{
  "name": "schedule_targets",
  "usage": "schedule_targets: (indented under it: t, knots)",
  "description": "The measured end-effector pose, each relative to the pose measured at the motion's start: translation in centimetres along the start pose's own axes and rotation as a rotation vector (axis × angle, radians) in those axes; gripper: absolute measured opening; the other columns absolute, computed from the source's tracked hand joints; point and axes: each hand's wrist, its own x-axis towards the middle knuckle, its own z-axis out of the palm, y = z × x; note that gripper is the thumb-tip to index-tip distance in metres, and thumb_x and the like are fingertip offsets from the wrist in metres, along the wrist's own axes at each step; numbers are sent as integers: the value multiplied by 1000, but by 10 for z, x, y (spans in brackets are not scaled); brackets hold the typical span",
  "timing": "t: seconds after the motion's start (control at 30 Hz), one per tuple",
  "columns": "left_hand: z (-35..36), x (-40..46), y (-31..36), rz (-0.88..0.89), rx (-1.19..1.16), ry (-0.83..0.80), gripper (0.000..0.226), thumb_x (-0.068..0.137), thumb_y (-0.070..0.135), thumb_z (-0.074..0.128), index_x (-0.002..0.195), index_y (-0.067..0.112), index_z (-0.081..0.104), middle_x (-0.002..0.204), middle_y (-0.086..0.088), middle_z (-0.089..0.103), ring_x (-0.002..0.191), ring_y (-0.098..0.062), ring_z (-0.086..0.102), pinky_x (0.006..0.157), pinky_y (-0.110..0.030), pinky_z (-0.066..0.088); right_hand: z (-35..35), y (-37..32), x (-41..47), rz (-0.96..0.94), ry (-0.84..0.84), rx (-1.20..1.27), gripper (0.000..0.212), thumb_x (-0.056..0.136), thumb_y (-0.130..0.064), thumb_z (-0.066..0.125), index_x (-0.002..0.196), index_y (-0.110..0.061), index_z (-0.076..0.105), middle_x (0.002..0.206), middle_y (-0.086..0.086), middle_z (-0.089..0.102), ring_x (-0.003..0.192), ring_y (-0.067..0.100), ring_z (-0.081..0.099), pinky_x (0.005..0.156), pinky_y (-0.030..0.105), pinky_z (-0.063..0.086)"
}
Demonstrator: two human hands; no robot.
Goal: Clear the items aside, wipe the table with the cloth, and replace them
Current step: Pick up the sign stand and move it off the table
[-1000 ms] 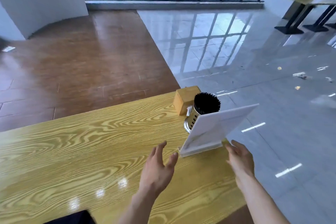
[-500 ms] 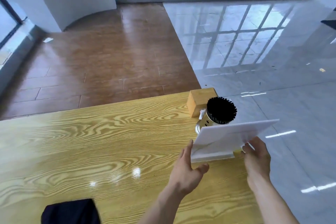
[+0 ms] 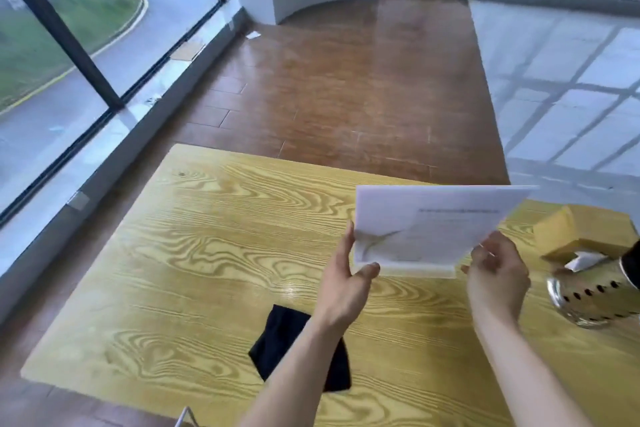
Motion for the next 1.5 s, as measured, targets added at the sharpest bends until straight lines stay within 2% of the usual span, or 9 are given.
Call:
schedule_targets:
  t: [0.13, 0.27, 0.47, 0.6, 0.83, 1.07, 1.17, 1.37, 1.5]
  knots:
    - [-121, 22, 1, -1, -47, 165, 76, 84, 13, 58, 152, 36, 32, 154, 16, 46, 144, -5, 40, 119, -43, 33, 104, -63, -51, -57, -136, 0, 41, 99, -8, 50, 139, -9, 59, 132, 11, 67, 117, 25, 62, 91, 24, 39]
    - [-231, 48, 9, 2, -78, 268, 65, 84, -1, 51, 143, 24, 43, 148, 7, 53, 141, -10, 44, 117, -42, 36, 198, -111, -95, -110, -236, -13, 45, 100, -8, 49, 145, -8, 53, 142, 9, 62, 127, 22, 59, 87, 13, 36]
    - [-357, 99, 24, 28, -72, 370, 59, 82, -8, 48, 136, 14, 50, 141, 1, 59, 137, -14, 50, 114, -42, 39, 312, -164, -137, -173, -289, -57, 44, 95, -6, 50, 137, -10, 62, 128, 11, 72, 118, 24, 67, 82, 19, 39]
    - [-409, 131, 35, 37, -86, 375, 57, 82, -4, 48, 133, 20, 53, 139, 7, 60, 132, -8, 53, 109, -34, 41, 366, -183, -147, -173, -338, -56, 43, 93, -7, 48, 131, -17, 65, 111, -4, 75, 108, 14, 69, 83, 28, 47]
    - [-461, 175, 39, 7, -119, 390, 55, 68, 11, 52, 111, 45, 57, 131, 12, 64, 132, -9, 54, 115, -43, 40, 420, -205, -155, -154, -399, -52, 42, 95, -4, 47, 133, -15, 63, 112, -14, 66, 115, 10, 63, 86, 23, 44]
    - [-488, 206, 32, -5, -110, 377, 61, 69, 11, 53, 125, 36, 56, 134, 10, 64, 131, -9, 55, 115, -44, 41, 447, -205, -156, -149, -491, -54, 42, 93, -7, 44, 124, -25, 65, 109, -14, 72, 116, 11, 66, 92, 30, 52]
    - [-489, 208, 27, -29, -91, 386, 58, 72, 11, 54, 124, 37, 54, 133, 8, 64, 130, -13, 56, 113, -43, 42, 451, -201, -156, -85, -528, -35, 43, 96, -5, 46, 132, -20, 62, 111, -21, 64, 114, 5, 61, 95, 25, 47]
    - [-487, 209, 17, -41, -42, 375, 59, 84, 6, 54, 134, 36, 46, 140, 12, 56, 138, -11, 49, 114, -37, 37, 450, -195, -156, -10, -608, -70, 59, 99, -6, 47, 156, -17, 36, 150, -10, 50, 140, 13, 49, 102, 17, 36]
    - [-477, 202, 17, -53, 27, 456, 62, 90, 13, 54, 147, 32, 39, 148, 11, 53, 140, -14, 48, 103, -31, 35, 440, -187, -155, 7, -598, -101, 65, 98, -13, 53, 159, -20, 28, 159, -2, 42, 141, 15, 48, 115, 32, 41]
